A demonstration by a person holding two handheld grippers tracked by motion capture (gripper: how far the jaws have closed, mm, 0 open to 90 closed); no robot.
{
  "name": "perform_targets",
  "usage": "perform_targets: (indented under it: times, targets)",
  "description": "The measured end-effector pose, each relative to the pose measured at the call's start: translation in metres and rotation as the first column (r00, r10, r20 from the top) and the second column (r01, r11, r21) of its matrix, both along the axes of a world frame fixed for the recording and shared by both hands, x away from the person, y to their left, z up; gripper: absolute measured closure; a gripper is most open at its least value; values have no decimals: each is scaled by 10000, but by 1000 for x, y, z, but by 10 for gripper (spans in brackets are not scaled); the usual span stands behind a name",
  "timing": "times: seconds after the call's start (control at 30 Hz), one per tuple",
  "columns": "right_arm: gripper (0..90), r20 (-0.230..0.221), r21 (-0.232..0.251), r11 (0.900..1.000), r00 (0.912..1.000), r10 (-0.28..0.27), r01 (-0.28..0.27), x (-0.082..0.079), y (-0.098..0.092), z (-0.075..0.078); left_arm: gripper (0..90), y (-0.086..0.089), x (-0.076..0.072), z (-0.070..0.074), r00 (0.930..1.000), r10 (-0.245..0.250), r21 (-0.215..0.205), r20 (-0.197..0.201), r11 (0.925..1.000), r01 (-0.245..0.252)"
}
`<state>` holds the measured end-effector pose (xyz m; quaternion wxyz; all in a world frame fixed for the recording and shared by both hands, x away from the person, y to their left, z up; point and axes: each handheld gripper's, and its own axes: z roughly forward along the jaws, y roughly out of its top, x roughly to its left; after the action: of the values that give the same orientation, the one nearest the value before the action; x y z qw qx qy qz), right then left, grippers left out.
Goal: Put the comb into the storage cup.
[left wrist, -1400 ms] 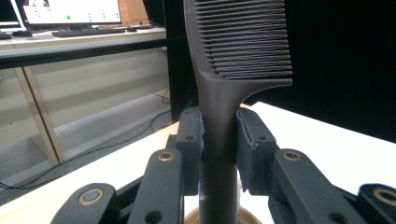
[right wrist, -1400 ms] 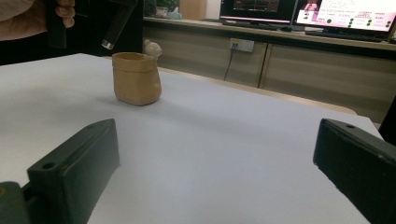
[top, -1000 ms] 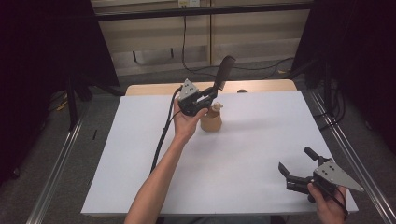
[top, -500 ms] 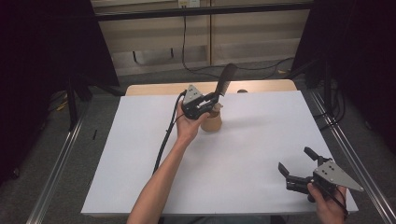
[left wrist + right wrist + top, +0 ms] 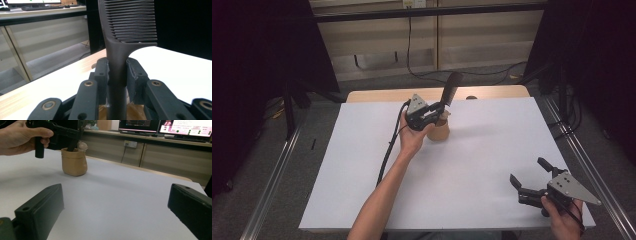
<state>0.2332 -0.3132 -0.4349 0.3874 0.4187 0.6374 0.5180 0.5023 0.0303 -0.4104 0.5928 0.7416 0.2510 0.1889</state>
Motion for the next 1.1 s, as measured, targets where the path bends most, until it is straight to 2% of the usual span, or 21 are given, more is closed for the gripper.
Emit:
perform_targets:
  times: [0.07,0.3,0.43,0.6,0.63,0.9,1.03,1.1]
  targets:
    - [0,18,3,10000,10000,27,-27,0,0,0,729,2,1,-1,9999,18,-111,-114,9999,-19]
    - [0,-22,-2,10000,10000,45,-45,0,1,0,729,0,-2,-2,10000,27,149,-85,9999,-25]
    - [0,-20,4,10000,10000,34,-34,0,0,0,729,4,-1,-1,9998,64,22,-183,10000,-63]
    - [0,20,-26,10000,10000,65,-65,0,1,0,729,4,-2,-2,9999,15,325,-150,9995,-10]
    - [0,37,-12,10000,10000,79,-79,-1,1,0,729,5,-2,-2,9997,41,240,-220,9997,-36]
    - [0,45,-28,9999,9999,114,-114,-1,1,0,729,5,-5,-7,9995,-90,368,-286,9993,101]
    - [0,37,-22,9999,9999,113,-113,-1,1,0,729,7,-6,-13,9991,12,515,-434,9987,11]
    - [0,16,-36,10000,10000,81,-81,-1,1,0,728,8,-6,-17,9983,-114,489,-575,9987,142]
